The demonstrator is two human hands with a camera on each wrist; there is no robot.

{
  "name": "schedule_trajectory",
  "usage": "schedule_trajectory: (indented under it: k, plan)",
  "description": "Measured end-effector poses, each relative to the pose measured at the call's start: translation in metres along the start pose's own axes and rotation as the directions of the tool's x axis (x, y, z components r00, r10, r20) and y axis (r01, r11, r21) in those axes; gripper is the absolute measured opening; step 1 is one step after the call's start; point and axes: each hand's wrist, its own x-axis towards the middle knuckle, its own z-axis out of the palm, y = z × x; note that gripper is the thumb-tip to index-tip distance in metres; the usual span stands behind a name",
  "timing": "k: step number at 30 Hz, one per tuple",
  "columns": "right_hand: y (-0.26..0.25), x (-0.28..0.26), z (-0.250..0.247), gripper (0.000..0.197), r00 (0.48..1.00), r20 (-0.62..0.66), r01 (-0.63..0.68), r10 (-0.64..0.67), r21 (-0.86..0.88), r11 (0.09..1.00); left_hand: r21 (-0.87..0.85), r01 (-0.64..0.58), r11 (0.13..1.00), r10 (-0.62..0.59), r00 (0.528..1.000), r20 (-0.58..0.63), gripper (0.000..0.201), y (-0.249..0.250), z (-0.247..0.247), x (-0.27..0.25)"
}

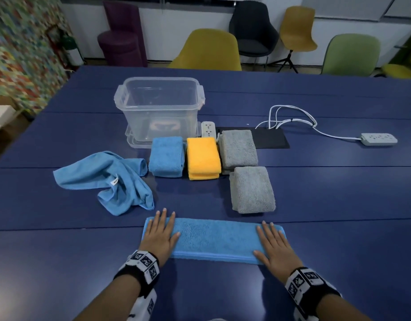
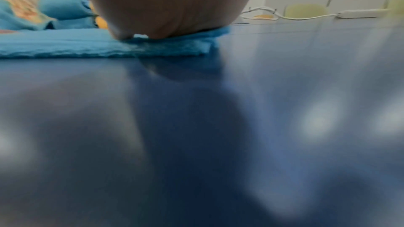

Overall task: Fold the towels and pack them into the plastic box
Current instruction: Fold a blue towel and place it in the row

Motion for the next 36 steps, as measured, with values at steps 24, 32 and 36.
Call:
schedule_trajectory:
  k: [24, 32, 36]
  plan:
    - [-0.155, 0.083, -0.069, 0.093, 0.904, 0.401, 0.105, -0.145, 0.119, 0.987, -0.786, 0.282, 0.551, -0.319, 0.941, 0.114, 0.023, -0.044, -0.04, -0.013]
    - [-0.176, 0.092, -0.067, 0.098, 0.899, 0.39, 0.182, -0.198, 0.078, 0.98, -0.944, 0.196, 0.266, -0.426, 0.902, 0.068, 0.04, -0.065, -0.048, -0.026]
    - [-0.174, 0.092, -0.082, 0.095, 0.943, 0.245, 0.127, -0.227, 0.367, 0.921, -0.968, 0.074, 0.24, -0.394, 0.919, -0.027, 0.053, -0.055, -0.07, -0.027]
